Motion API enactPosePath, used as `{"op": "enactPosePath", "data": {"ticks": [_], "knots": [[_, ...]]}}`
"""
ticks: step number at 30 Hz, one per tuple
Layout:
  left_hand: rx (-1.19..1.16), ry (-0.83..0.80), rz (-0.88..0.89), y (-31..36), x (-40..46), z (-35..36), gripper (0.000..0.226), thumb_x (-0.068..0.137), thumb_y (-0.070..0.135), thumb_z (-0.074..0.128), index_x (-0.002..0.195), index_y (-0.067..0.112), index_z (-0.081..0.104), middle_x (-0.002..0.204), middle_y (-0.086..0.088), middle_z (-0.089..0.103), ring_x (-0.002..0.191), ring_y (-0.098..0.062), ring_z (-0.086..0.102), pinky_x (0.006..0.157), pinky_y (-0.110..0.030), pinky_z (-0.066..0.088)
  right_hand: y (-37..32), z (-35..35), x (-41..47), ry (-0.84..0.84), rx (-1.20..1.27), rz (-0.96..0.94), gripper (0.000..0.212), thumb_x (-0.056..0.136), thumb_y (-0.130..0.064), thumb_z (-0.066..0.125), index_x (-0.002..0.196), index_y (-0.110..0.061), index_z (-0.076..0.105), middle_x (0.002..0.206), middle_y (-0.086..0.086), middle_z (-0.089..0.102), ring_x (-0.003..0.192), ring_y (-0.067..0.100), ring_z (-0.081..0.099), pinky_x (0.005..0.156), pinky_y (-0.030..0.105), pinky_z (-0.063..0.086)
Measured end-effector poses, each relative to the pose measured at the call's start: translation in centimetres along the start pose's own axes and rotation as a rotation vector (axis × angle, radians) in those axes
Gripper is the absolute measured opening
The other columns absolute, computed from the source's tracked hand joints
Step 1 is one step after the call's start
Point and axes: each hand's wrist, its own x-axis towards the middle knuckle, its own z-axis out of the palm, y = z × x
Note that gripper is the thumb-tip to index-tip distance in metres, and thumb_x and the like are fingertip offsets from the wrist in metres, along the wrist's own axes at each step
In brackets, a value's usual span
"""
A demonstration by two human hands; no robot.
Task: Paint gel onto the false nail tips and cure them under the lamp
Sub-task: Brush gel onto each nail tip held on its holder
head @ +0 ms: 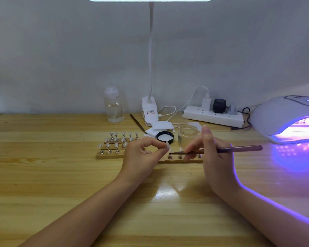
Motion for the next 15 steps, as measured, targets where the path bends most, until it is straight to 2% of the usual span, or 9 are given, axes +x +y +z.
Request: {"op": "enactPosePath", "data": {"ticks": [4,6,8,11,13,15], "knots": [[0.003,0.009,-0.005,0.05,0.05,0.0,0.012,0.072,0.007,0.074,0.069,0.018,0.071,0.081,-0.003,0.069,0.063,0.0,0.058,0.054,-0.012,0.044,0.05,0.04,0.12,-0.016,-0.048,-0.024,0.041,0.091,-0.037,0.041,0.063,-0.019,0.067,0.063,0.0,0.068,0.062,0.011,0.066,0.062,0.014,0.048],[-0.002,0.022,-0.016,0.07,0.05,0.04,0.014,0.072,0.007,0.074,0.067,0.02,0.07,0.079,0.0,0.068,0.058,-0.002,0.056,0.051,-0.013,0.043,0.03,0.07,0.06,-0.027,-0.026,0.012,0.047,0.089,-0.042,0.041,0.058,-0.017,0.066,0.056,0.0,0.066,0.054,0.01,0.064,0.058,0.013,0.047],[-0.003,0.031,-0.022,-0.01,0.06,0.06,0.016,0.072,0.007,0.074,0.066,0.021,0.069,0.078,0.002,0.068,0.058,-0.005,0.055,0.052,-0.015,0.042,0.1,-0.08,0.06,-0.005,-0.005,0.016,0.05,0.091,-0.037,0.038,0.053,-0.016,0.064,0.05,0.0,0.063,0.047,0.01,0.06,0.054,0.012,0.046],[-0.005,0.032,-0.022,-0.04,0.08,0.09,0.015,0.072,0.008,0.075,0.067,0.021,0.069,0.08,0.001,0.068,0.056,-0.006,0.055,0.051,-0.012,0.042,0.15,0.0,0.14,-0.004,-0.041,-0.037,0.045,0.094,-0.033,0.04,0.062,-0.016,0.066,0.059,0.004,0.066,0.056,0.012,0.061,0.058,0.016,0.047],[-0.015,0.039,-0.012,0.0,0.12,0.09,0.016,0.073,0.007,0.074,0.067,0.021,0.068,0.077,0.002,0.066,0.046,0.0,0.049,0.045,-0.008,0.036,0.15,0.2,0.08,-0.043,-0.042,-0.025,0.043,0.091,-0.038,0.042,0.064,-0.016,0.067,0.061,0.003,0.068,0.058,0.011,0.062,0.06,0.016,0.047],[-0.02,0.061,0.02,0.07,0.11,0.01,0.017,0.075,0.007,0.072,0.067,0.021,0.067,0.075,0.002,0.063,0.037,0.002,0.04,0.04,-0.006,0.027,0.12,0.26,-0.04,-0.057,-0.02,0.001,0.046,0.089,-0.04,0.041,0.06,-0.014,0.066,0.056,-0.001,0.066,0.053,0.008,0.062,0.057,0.012,0.046]]}}
